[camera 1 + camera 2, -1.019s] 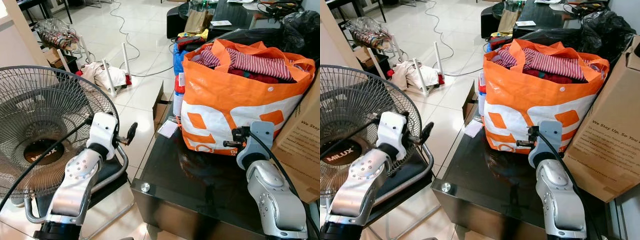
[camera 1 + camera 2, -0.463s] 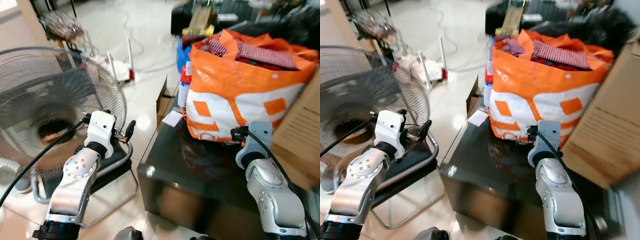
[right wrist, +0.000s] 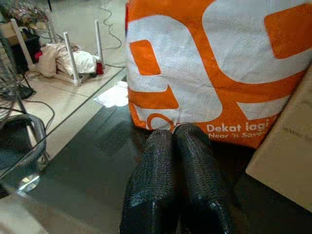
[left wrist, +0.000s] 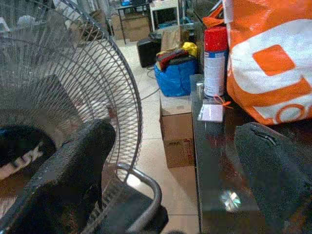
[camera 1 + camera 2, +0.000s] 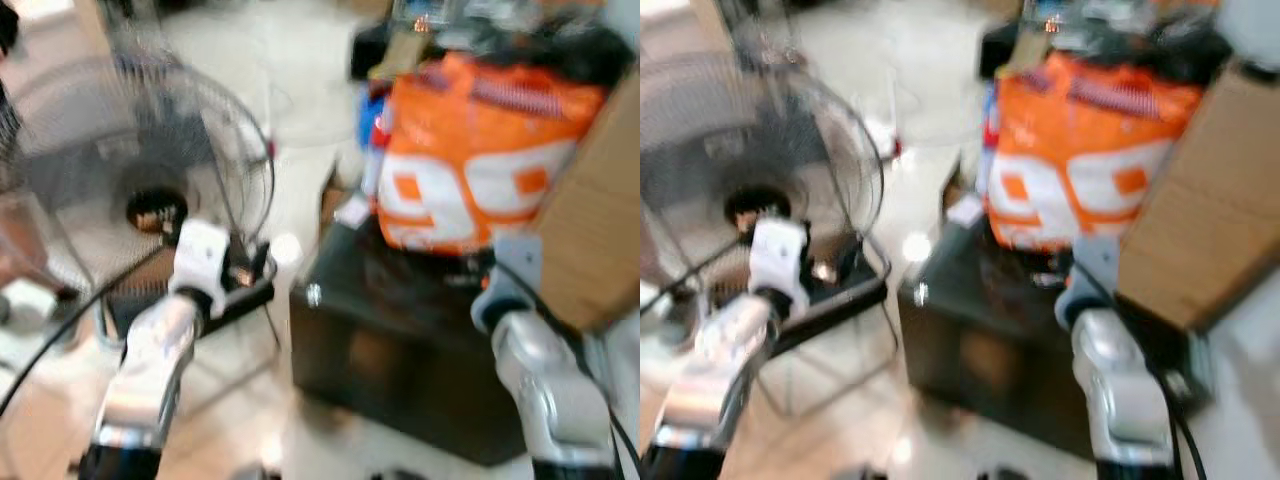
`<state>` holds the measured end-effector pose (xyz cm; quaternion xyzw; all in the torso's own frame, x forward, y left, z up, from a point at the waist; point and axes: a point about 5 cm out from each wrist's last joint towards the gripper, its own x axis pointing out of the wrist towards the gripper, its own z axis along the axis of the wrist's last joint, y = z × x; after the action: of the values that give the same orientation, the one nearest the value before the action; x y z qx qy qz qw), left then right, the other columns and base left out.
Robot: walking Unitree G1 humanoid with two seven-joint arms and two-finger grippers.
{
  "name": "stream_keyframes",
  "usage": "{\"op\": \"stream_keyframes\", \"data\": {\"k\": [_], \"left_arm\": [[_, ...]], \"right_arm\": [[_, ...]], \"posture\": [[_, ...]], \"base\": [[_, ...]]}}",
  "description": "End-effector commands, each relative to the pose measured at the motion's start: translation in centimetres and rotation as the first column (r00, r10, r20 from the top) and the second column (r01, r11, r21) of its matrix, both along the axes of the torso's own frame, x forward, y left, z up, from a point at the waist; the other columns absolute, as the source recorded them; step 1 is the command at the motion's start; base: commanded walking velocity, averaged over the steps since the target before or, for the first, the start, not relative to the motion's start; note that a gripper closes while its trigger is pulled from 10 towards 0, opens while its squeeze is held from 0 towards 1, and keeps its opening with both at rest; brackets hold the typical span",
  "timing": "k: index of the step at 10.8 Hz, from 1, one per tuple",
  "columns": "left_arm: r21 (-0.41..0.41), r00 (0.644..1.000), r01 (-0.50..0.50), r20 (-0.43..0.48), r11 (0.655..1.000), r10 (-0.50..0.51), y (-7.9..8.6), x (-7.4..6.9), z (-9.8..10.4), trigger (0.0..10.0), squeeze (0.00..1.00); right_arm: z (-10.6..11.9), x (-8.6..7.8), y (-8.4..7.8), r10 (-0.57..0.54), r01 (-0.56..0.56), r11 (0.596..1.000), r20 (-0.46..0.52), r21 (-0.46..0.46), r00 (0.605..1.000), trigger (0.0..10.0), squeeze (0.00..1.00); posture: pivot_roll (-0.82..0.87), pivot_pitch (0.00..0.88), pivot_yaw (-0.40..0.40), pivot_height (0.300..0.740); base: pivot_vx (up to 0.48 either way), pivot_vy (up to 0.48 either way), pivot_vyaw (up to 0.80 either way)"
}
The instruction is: Hang keys on a hook
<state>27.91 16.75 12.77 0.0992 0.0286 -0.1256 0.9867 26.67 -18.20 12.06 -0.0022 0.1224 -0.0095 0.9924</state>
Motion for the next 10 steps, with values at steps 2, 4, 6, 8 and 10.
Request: {"op": "stream_keyframes", "data": {"k": [2,4,6,8,10], "left_arm": [[-0.012,1.0,-0.012,0.007,1.0,0.012,0.01,0.23,0.15,10.0,0.0],[-0.014,1.0,-0.013,0.007,1.0,0.013,0.04,0.31,0.18,10.0,0.0],[-0.015,1.0,-0.011,0.005,1.0,0.011,-0.05,0.36,0.07,10.0,0.0],[-0.017,1.0,-0.003,0.004,1.0,0.003,-0.24,0.34,0.03,10.0,0.0],[-0.018,1.0,0.0,0.002,1.0,0.0,-0.31,0.33,-0.06,10.0,0.0]], "right_arm": [[0.26,0.16,-0.14,-0.001,0.001,1.0,0.007,-0.013,1.0,10.0,0.0],[0.31,0.3,-0.01,0.005,-0.005,1.0,0.009,-0.018,1.0,10.0,0.0],[0.33,0.36,-0.11,0.006,-0.006,1.0,0.01,-0.023,1.0,10.0,0.0],[0.38,0.27,-0.3,0.002,-0.002,1.0,0.013,-0.028,1.0,10.0,0.0],[0.57,0.29,-0.25,0.005,-0.004,0.999,0.023,-0.032,1.0,10.0,0.0]], "posture": [[-0.07,0.0,0.022,0.74],[-0.07,0.0,0.024,0.74],[-0.07,0.0,0.027,0.74],[-0.08,0.0,0.032,0.74],[-0.08,0.0,0.035,0.74]], "base": [[0.0,0.0,0.0],[0.0,0.341,0.0],[0.0,0.424,0.0],[0.0,0.42,0.0],[0.0,0.407,0.0]]}}
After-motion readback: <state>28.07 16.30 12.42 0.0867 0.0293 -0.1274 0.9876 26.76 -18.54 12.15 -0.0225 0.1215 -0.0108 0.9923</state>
